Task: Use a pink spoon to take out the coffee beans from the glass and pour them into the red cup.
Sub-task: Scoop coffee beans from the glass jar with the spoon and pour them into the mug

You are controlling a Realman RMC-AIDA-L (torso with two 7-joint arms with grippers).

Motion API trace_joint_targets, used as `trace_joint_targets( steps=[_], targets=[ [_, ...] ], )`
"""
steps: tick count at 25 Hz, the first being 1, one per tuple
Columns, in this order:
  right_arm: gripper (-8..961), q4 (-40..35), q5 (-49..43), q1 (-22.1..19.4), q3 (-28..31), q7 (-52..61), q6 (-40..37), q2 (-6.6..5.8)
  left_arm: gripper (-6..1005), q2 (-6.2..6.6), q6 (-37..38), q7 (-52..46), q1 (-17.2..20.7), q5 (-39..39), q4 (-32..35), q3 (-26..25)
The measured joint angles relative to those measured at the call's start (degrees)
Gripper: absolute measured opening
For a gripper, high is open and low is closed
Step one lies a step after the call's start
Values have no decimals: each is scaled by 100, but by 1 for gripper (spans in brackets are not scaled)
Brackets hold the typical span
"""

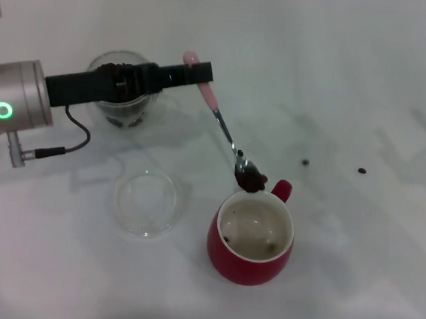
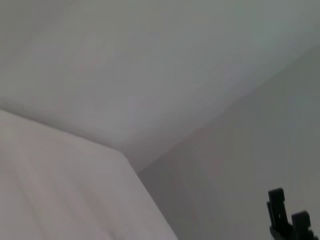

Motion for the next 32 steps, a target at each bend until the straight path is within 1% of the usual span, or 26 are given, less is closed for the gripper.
trace_joint_targets(
  steps=[3, 7, 9, 12, 16, 18, 24, 27, 30, 32],
  targets=[
    [769, 16, 0, -1, 0, -2, -19, 0, 132, -34, 3, 22, -39, 240, 79, 8],
    [769, 28, 0, -10, 0, -10, -15, -3, 132, -120, 3, 45, -127, 608, 312, 62],
    [769, 31, -1, -11, 0, -14, 1, -5, 132, -147, 4, 84, -206, 676, 417, 243],
    [769, 39, 0, -11, 0, -23, 13, -7, 132, -156, 4, 169, -340, 670, 665, 644],
    [769, 46, 0, -20, 0, -27, 17, -12, 133, -168, -35, 146, -387, 664, 1035, 970],
    [769, 47, 0, -32, 0, -28, 18, -16, 133, -172, -60, 102, -402, 663, 1183, 1031],
    [769, 48, 0, -73, 0, -32, 20, -18, 133, -159, -123, -39, -447, 718, 1482, 1033],
    [769, 48, 0, -73, 0, -35, 13, -21, 133, -139, -117, -155, -409, 727, 1686, 1005],
    [769, 44, -1, -79, -1, -36, -10, -25, 133, -90, -90, -342, -213, 722, 2056, 987],
    [769, 43, -1, -79, 4, -37, -11, -26, 133, -25, -80, -465, 16, 684, 2325, 964]
  ],
)
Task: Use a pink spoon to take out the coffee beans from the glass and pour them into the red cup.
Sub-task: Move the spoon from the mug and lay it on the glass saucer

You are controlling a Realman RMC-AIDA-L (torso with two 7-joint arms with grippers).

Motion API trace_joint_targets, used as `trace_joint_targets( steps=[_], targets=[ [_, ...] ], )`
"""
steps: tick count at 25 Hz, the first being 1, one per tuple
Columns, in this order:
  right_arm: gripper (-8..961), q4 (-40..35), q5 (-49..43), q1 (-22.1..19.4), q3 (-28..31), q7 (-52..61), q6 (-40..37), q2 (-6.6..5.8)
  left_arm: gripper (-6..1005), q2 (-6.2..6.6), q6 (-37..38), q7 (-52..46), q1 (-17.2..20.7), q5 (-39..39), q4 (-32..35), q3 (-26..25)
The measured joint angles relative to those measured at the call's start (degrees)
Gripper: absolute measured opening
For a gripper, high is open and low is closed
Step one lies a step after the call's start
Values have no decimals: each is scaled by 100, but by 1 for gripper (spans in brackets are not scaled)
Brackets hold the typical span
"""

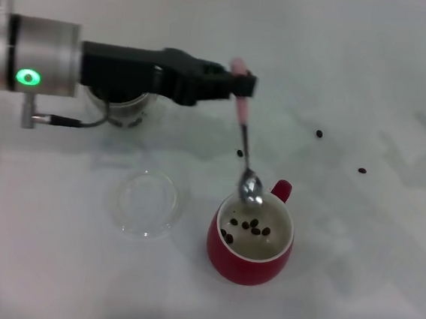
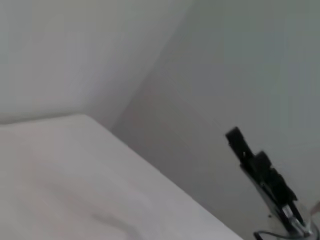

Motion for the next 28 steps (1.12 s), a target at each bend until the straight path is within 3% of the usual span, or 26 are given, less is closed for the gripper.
trace_joint_targets(
  steps=[5, 12, 17, 23, 28],
  targets=[
    [769, 2, 0, -5, 66, 9, 1, -1, 134, 114, 194, -135, 672, -62, 390, -549],
    [769, -6, 70, -10, 74, 47, -7, -1, 133, 192, 367, 8, 1478, 7, 316, -1276],
    [769, -9, 77, 5, 75, 78, -19, 5, 134, 147, 328, 189, 1682, 242, 39, -1584],
    [769, 1, 80, 7, 53, 126, -121, 10, 148, 113, 170, 467, 1618, 512, -640, -1872],
    [769, 16, 80, -7, 51, 128, -178, 16, 159, 37, -92, 519, 1616, 552, -768, -1884]
  ],
)
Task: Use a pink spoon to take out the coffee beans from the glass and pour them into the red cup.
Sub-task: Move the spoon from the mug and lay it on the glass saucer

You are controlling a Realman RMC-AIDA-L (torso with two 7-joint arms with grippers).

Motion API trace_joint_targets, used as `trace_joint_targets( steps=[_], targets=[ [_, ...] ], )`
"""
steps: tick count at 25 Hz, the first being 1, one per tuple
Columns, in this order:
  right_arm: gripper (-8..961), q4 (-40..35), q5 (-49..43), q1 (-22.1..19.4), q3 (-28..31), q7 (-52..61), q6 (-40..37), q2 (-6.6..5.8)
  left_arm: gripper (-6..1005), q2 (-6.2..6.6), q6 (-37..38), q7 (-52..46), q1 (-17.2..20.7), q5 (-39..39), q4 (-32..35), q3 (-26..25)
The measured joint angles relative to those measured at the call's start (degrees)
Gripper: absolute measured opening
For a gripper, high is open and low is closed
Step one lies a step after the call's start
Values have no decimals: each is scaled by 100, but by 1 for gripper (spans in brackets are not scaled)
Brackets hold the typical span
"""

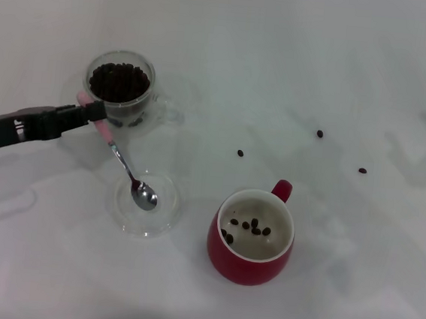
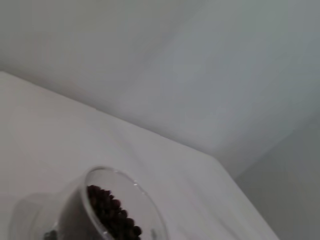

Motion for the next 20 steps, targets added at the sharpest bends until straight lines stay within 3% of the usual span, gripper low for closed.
trace_joint_targets(
  steps=[10, 20],
  targets=[
    [769, 60, -1, -22, 20, 4, -22, -6, 181, -122, -388, 50, -8, 31, -249, 7],
    [769, 60, -1, -19, 22, 5, -30, -8, 204, -160, -675, 258, -224, 35, -869, 26]
  ],
)
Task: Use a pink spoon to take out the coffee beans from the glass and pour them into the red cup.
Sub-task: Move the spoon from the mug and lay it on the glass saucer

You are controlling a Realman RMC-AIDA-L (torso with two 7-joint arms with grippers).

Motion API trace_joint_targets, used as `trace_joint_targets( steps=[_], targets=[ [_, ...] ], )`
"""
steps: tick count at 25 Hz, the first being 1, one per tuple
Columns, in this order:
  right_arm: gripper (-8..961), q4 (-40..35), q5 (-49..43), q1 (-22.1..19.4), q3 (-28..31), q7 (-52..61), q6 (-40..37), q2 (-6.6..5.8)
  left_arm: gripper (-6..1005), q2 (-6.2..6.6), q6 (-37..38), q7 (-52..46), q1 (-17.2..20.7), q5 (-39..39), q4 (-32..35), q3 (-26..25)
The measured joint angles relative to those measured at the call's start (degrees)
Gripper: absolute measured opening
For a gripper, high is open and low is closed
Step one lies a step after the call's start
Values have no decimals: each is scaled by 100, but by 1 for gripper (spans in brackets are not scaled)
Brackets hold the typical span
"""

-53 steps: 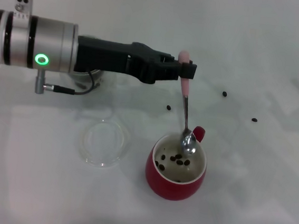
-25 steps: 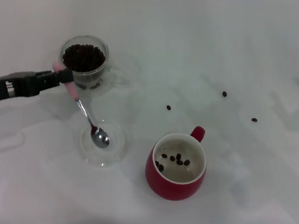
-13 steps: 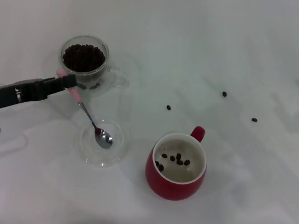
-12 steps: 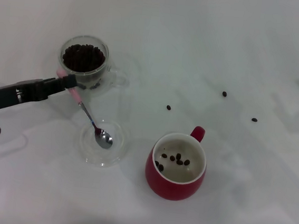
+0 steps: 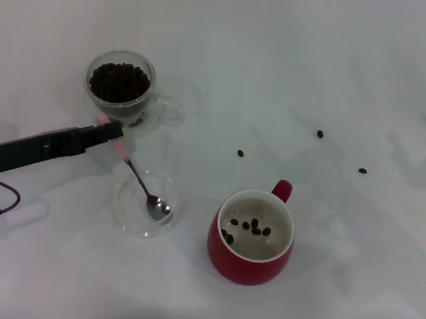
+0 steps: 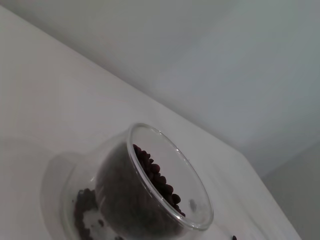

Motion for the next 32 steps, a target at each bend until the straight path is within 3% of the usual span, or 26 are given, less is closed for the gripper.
trace_joint_targets(
  steps=[13, 18, 25, 27, 32],
  targets=[
    [769, 18, -40, -29, -34, 0, 17, 0, 233, -2, 93, 289, -33, -24, -179, 147],
    [769, 18, -44, -42, -45, 0, 10, 6, 320, 25, 118, 378, 81, -53, -111, 105],
    [769, 18, -53, -38, -59, 71, -14, 9, 443, 168, 124, 635, 175, -114, -95, -106],
    [769, 18, -53, -37, -63, 72, -16, 9, 646, 200, 150, 871, 221, -120, -91, -252],
    [769, 18, -36, -35, -61, 75, -22, 9, 727, 234, 227, 1471, 321, -147, -15, -600]
  ],
)
